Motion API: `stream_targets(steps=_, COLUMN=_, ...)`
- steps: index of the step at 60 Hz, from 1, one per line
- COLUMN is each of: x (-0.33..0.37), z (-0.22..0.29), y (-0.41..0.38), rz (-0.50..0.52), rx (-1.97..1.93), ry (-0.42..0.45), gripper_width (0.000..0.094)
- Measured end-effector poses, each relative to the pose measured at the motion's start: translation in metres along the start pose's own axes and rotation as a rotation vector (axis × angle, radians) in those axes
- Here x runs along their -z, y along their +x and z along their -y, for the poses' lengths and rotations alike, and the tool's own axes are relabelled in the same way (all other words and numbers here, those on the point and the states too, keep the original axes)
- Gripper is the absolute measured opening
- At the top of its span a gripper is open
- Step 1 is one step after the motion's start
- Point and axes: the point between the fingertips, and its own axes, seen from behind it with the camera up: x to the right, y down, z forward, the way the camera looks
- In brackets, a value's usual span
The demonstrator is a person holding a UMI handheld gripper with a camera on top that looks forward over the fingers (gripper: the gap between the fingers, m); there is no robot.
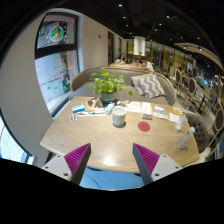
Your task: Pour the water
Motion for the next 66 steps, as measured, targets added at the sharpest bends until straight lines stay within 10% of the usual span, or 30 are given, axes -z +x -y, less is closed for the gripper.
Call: stream_targets(steps=66, x=-0.141, z=-0.099, y=0.455, rz=-0.171, rx=-0.138, ry=0.094, gripper_width=0.0858)
